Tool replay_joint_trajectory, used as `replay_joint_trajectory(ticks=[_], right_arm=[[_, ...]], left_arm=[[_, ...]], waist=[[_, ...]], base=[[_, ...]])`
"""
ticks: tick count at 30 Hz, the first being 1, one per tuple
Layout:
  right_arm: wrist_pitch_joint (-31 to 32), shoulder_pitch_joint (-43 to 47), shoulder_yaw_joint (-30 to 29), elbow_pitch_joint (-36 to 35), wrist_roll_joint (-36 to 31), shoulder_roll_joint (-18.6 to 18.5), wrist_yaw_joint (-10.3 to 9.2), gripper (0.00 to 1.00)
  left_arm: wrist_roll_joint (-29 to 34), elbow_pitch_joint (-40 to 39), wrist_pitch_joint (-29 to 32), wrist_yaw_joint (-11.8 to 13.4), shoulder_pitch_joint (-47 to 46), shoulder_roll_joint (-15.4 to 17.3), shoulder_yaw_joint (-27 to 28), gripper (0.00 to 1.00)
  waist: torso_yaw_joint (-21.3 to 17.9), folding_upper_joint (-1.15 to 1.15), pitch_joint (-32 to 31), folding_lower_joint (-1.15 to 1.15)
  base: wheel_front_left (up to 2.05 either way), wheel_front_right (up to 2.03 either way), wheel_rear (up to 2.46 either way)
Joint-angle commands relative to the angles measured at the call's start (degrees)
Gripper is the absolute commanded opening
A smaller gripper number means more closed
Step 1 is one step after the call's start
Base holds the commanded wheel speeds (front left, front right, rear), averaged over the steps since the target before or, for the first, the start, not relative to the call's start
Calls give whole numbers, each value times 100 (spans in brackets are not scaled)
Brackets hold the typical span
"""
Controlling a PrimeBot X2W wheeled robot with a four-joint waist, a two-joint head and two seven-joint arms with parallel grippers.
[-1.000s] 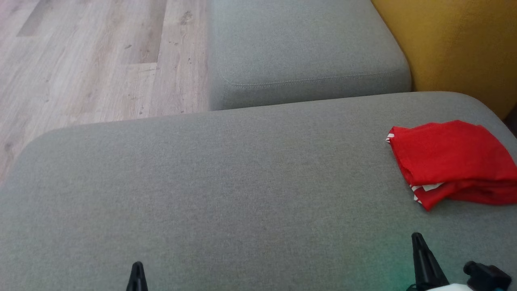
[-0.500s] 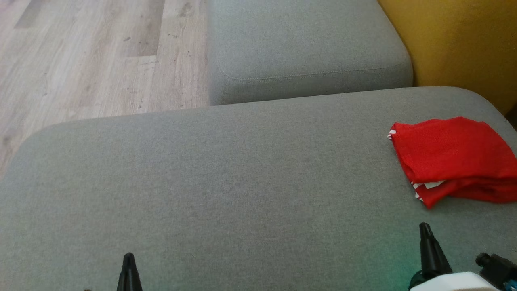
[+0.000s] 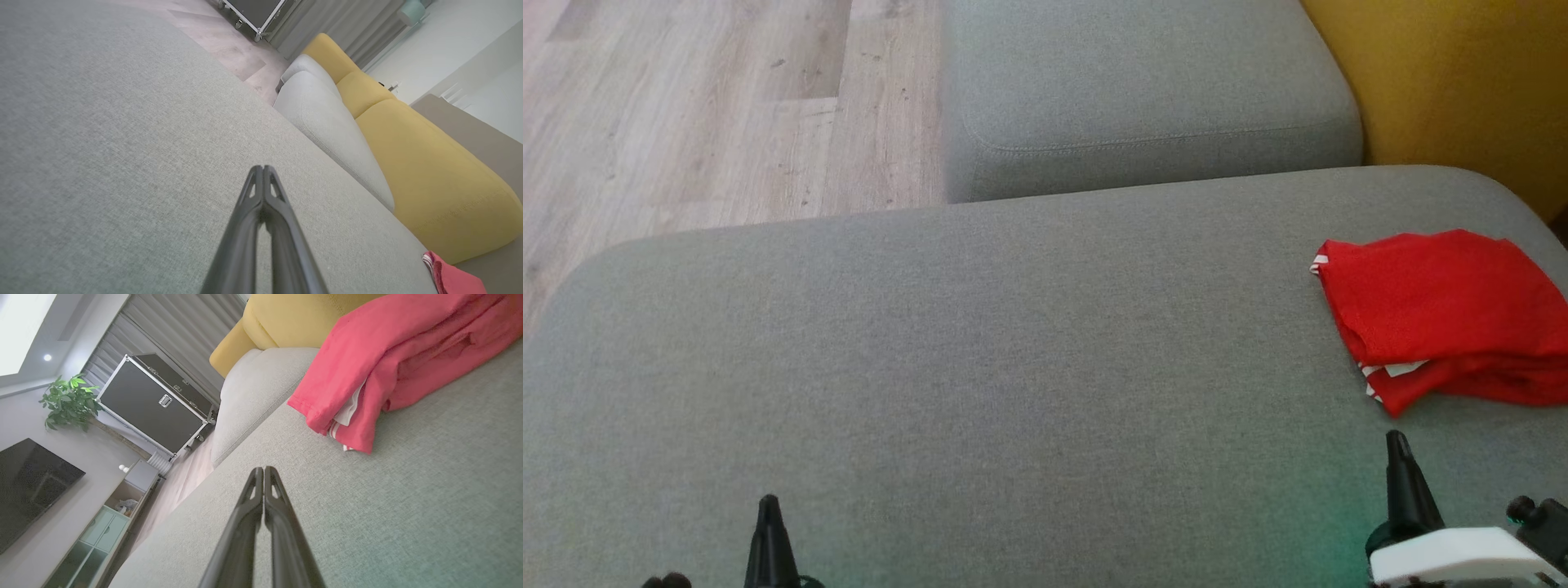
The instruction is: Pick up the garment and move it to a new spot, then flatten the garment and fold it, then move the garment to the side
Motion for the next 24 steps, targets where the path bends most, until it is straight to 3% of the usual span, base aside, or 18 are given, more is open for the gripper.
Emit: replay_joint_trajectory(ticks=[1, 24], right_arm=[[48, -324, -6, -173, 231, -16, -2, 0], [405, -672, -209, -157, 1725, 5, -3, 0]], left_arm=[[-213, -126, 49, -63, -354, 72, 148, 0], [-1682, 1, 399, -309, -783, 78, 422, 0]], waist=[[2, 0, 17, 0], [23, 0, 194, 0]], base=[[0, 0, 0], [0, 0, 0]])
